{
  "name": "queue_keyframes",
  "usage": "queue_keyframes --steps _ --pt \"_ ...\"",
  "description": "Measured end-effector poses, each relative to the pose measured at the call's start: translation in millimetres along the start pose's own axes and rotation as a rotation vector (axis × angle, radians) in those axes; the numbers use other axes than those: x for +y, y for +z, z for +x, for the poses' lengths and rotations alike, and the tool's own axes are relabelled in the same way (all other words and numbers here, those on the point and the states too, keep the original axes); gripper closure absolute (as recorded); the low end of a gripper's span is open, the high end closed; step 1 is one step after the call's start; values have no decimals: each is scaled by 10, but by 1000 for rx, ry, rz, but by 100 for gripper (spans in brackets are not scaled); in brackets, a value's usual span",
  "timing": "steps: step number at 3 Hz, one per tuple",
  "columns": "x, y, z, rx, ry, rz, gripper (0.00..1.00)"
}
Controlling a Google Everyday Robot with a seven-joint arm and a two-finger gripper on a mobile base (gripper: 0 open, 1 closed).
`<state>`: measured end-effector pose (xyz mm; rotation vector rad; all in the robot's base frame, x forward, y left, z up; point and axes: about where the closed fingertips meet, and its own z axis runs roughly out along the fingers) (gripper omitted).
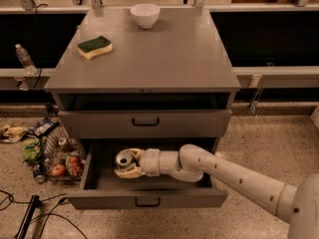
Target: Place green can into middle drawer
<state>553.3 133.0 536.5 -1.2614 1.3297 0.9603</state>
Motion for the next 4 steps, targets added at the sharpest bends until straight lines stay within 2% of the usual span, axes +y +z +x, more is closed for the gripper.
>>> queue_keyframes --steps 1,2,3,4 --pt "-88 127 284 25 -39 15 85" --pt "-172 215 572 48 -72 37 61" --pt "-245 337 824 62 -84 17 30" --pt "-253 400 914 59 -83 -14 7"
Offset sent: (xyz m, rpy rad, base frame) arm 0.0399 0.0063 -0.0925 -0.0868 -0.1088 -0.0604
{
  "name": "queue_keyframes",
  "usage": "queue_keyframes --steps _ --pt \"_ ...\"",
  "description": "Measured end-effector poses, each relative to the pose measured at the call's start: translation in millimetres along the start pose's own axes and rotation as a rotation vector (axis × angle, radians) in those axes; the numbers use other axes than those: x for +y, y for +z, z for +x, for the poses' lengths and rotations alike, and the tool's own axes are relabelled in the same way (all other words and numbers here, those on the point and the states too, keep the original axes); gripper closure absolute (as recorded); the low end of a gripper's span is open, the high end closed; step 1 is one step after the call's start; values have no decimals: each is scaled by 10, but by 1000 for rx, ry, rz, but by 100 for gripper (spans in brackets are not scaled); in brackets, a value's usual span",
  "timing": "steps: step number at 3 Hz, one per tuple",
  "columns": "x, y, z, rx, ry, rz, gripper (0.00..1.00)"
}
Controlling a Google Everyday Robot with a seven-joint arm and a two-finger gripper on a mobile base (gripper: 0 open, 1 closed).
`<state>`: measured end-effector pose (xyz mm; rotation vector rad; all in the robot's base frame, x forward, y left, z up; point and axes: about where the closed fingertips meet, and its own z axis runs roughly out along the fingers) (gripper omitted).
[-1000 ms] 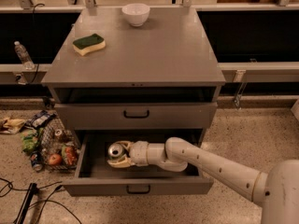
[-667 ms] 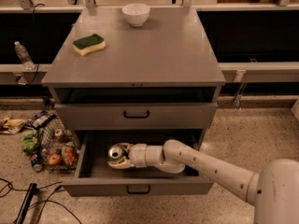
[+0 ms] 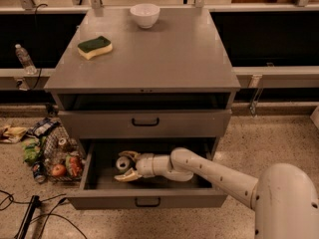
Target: Place green can into middle drawer
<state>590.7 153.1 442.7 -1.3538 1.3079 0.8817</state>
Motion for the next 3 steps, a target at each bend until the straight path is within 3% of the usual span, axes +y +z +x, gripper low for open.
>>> queue_keyframes --steps 1,2,3 --pt "-2 -37 41 -6 24 -2 0" --pt "18 -176 60 0 71 31 0" --pt "56 -459 128 47 151 106 18"
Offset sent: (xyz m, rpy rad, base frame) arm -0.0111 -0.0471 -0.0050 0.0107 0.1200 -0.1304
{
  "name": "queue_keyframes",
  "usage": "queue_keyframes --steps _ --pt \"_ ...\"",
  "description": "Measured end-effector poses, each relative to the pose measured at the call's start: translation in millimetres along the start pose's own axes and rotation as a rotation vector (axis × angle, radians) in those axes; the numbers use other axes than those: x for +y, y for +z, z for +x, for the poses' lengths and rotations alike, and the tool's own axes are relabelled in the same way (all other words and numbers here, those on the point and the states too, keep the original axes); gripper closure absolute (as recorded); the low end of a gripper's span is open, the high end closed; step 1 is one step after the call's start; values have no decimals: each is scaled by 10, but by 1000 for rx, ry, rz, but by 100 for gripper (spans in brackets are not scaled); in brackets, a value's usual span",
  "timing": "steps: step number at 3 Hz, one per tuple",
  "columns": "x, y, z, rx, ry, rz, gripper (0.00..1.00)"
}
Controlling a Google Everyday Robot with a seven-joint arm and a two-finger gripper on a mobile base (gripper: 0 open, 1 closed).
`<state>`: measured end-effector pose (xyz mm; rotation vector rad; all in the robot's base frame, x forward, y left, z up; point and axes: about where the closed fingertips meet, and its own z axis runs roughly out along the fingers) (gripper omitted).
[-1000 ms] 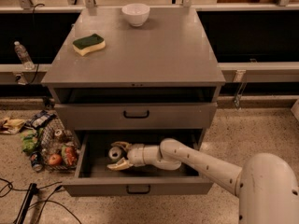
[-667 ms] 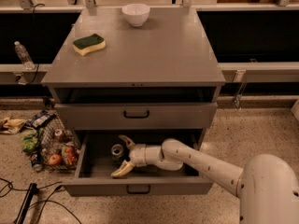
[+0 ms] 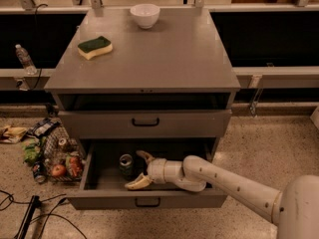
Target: Place green can into middle drawer
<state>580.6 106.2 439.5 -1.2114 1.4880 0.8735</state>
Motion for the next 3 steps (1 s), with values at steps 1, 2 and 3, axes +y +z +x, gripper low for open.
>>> queue_keyframes --steps 1,2,3 --pt "-25 -389 12 46 101 130 18" --pt "-20 -836 -67 71 178 264 10" --pt "-100 -1518 -168 76 182 376 33"
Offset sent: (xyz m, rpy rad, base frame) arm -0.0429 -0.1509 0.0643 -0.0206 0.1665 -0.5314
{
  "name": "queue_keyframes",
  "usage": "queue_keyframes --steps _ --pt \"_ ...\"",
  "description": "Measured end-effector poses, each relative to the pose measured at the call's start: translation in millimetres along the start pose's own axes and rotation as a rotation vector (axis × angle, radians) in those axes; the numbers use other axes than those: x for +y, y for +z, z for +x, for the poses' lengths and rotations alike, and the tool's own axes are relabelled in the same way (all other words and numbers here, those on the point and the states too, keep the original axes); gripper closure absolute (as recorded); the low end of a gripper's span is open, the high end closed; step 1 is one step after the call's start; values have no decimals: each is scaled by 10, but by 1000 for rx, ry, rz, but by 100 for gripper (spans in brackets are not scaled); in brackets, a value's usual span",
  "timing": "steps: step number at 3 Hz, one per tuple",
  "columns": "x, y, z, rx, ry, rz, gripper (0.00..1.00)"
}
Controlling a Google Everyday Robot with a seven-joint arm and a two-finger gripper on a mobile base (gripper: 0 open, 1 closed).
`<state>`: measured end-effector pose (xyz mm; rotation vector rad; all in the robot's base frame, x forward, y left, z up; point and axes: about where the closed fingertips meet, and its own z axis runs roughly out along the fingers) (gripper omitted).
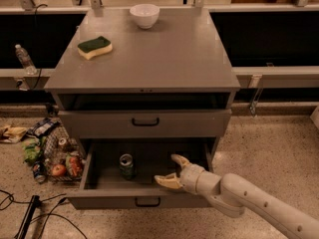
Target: Place green can into middle drawer
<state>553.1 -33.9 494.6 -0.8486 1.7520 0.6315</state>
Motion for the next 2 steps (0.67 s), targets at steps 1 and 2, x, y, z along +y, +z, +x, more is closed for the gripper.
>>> queue_keyframes --steps 1,2 --pt "-224 -668 -156 -51 -23 20 56" --pt "-71 -804 -204 -86 -18 -39 55"
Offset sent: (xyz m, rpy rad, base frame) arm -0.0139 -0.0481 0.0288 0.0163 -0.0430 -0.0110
